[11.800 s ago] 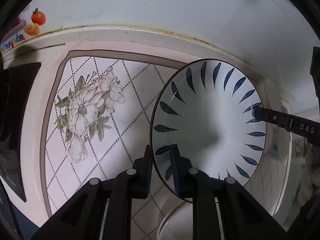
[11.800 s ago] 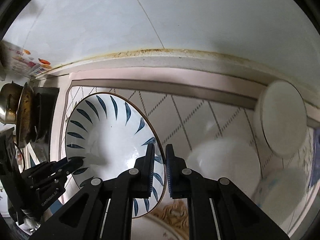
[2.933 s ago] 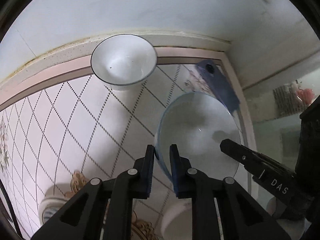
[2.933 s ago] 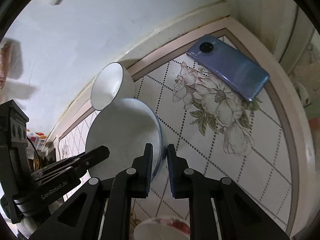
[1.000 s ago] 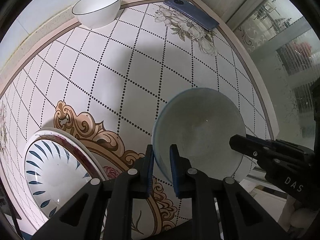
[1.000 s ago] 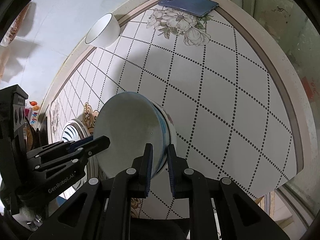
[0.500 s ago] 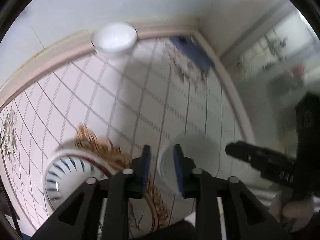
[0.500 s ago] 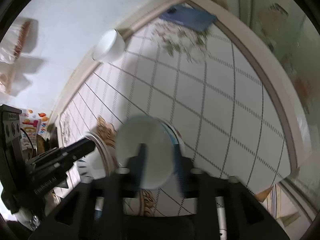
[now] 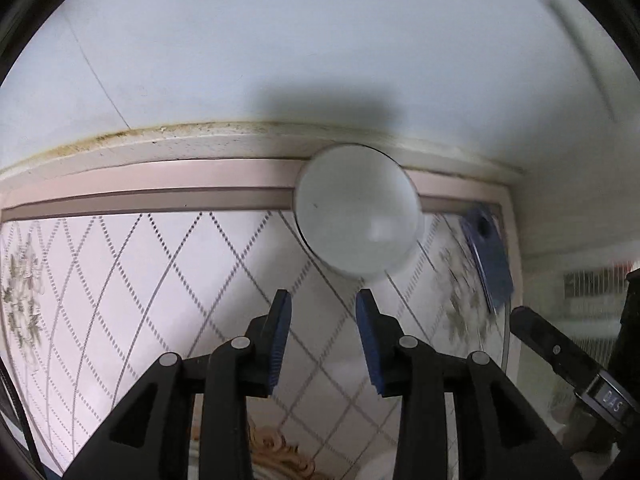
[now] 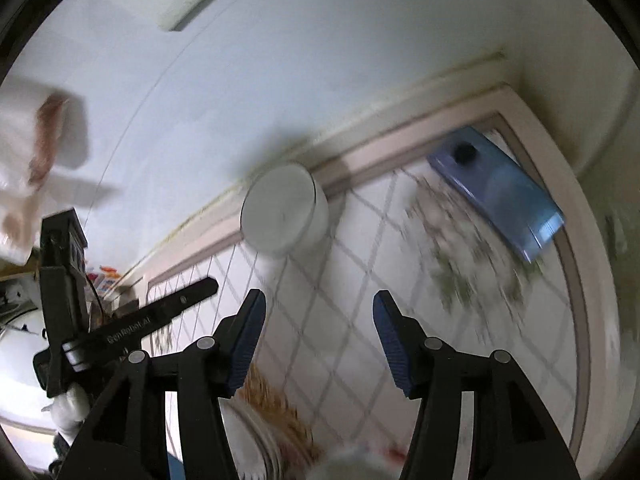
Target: Organize plates and bowls
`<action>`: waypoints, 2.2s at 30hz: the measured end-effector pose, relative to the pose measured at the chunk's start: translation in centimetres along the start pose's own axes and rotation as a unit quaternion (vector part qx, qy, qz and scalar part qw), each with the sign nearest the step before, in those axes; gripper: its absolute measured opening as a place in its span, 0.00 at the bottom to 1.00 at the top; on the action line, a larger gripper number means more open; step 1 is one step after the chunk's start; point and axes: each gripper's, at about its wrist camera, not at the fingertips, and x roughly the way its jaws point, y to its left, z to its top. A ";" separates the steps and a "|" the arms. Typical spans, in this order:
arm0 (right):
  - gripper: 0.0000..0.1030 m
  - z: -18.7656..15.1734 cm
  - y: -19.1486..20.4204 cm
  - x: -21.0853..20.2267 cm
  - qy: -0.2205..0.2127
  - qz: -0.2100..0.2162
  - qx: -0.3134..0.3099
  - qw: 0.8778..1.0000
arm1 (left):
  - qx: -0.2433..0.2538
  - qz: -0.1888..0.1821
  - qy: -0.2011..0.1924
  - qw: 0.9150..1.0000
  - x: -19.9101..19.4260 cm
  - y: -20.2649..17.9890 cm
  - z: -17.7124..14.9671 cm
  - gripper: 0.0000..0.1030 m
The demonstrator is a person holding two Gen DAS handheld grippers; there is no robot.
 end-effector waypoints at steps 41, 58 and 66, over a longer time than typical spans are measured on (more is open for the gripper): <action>0.16 3.8 2.0 8.1 0.059 -0.015 -0.049 0.997 | 0.057 0.011 -0.001 0.998 1.2 -5.4 -2.5 0.16; 0.16 -8.1 2.0 -6.2 0.015 -0.021 -0.053 0.998 | 0.116 -0.027 -0.023 0.993 -7.1 -7.5 -14.3 0.16; 0.16 -14.7 0.2 -7.9 0.031 -0.037 -0.033 0.998 | 0.140 -0.026 0.014 0.990 -5.8 -7.7 -19.5 0.16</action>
